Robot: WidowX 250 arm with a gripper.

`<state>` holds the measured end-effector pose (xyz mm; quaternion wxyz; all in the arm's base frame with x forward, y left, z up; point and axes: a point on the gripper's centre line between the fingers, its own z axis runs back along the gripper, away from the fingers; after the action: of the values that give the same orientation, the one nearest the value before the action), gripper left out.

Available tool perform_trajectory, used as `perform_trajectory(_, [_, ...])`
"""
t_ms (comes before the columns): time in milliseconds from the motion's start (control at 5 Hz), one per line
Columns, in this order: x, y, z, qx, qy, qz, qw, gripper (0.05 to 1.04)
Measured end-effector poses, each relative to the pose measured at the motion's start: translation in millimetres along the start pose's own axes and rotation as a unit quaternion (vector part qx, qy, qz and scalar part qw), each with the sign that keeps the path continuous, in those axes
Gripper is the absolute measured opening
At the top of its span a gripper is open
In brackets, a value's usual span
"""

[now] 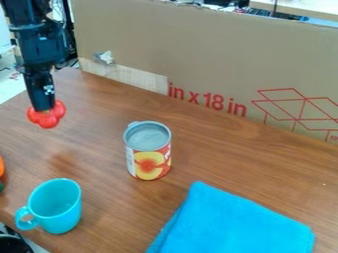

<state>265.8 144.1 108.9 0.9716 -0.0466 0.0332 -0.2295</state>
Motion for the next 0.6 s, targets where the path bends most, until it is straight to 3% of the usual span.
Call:
perform_trajectory(200, [2, -19, -3, -0.05, -0.019, -0.019, 0.9984, 0.093])
perform_trajectory(400, [-2, -25, 2, -0.099, -0.06, -0.021, 0.9931, 0.093])
perform_trajectory(600, [-3, -35, 7, -0.152, -0.089, -0.023, 0.9841, 0.093])
